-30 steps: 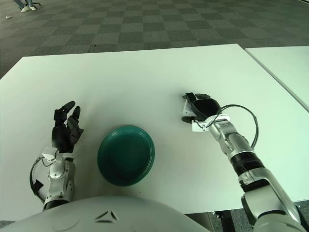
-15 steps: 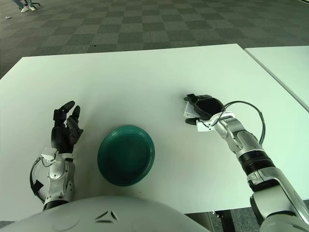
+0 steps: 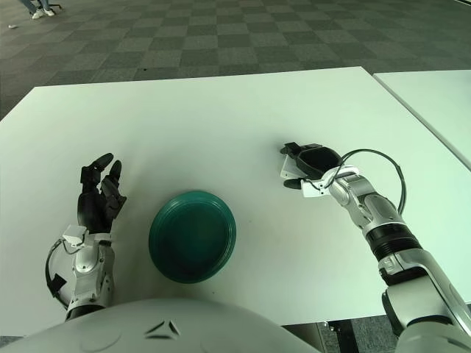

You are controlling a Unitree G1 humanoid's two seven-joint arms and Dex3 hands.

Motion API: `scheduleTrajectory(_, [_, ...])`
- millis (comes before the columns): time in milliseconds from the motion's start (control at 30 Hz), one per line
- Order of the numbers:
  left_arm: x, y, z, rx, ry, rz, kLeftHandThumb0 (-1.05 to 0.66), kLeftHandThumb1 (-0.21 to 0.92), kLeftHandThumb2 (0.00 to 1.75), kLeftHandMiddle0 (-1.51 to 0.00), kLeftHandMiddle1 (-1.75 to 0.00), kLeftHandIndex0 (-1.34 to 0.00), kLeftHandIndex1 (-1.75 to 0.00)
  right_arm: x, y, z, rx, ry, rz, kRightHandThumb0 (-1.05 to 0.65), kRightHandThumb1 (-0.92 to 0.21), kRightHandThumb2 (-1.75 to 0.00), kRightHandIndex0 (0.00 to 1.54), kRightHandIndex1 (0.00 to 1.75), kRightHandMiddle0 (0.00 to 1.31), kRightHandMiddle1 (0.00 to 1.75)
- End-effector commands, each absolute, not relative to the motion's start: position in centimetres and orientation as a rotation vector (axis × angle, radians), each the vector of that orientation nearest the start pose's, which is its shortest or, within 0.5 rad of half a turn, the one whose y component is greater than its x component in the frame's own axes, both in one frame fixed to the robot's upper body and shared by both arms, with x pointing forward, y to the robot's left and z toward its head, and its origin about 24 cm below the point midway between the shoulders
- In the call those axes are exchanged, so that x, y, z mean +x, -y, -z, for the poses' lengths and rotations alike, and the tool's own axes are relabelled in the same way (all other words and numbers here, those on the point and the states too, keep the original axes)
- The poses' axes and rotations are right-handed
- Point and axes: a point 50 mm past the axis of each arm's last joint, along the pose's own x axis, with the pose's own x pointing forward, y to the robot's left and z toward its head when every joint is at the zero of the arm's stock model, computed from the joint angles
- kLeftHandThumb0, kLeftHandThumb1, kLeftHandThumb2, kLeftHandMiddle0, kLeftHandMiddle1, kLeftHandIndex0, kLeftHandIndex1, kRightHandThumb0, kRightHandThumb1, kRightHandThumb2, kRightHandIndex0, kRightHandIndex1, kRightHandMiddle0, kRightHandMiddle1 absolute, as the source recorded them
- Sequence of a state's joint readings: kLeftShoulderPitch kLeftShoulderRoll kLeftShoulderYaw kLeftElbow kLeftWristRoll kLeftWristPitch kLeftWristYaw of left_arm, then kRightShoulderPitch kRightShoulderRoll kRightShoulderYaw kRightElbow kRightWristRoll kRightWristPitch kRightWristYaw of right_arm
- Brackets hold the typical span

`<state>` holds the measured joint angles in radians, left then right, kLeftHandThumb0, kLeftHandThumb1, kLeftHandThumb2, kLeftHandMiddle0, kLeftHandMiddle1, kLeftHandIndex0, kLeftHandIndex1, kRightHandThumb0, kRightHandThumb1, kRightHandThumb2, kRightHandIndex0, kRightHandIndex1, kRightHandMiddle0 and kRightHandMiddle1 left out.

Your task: Put the charger into the plate.

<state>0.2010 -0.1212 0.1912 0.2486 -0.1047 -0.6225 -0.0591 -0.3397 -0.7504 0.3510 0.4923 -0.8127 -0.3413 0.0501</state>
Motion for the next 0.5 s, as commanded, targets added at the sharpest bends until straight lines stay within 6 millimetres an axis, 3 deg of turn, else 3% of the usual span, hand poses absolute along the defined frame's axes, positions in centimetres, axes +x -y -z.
scheduleTrajectory(0, [13.51,-16.16,5.97,-0.284,-0.100,-0.373,-0.85,0.92,0.92,-0.38,-0.05,0.00,-1.02,29.86,24.50,-4.65,-1.621,-0.001,-0.532,-1.03,-0.92,-0.63,0.35,0.02,0.00,0.83])
scheduleTrajectory(467, [13.32,-16.33,5.93,-0.288,-0.088,-0.383,-0.85,0.92,0.92,-0.37,-0.04,0.00,-1.00,30.15,24.21,-4.12,-1.634,0.017,-0.520,-1.04,-0.92,-0.65,0.39,0.04,0.00,0.86])
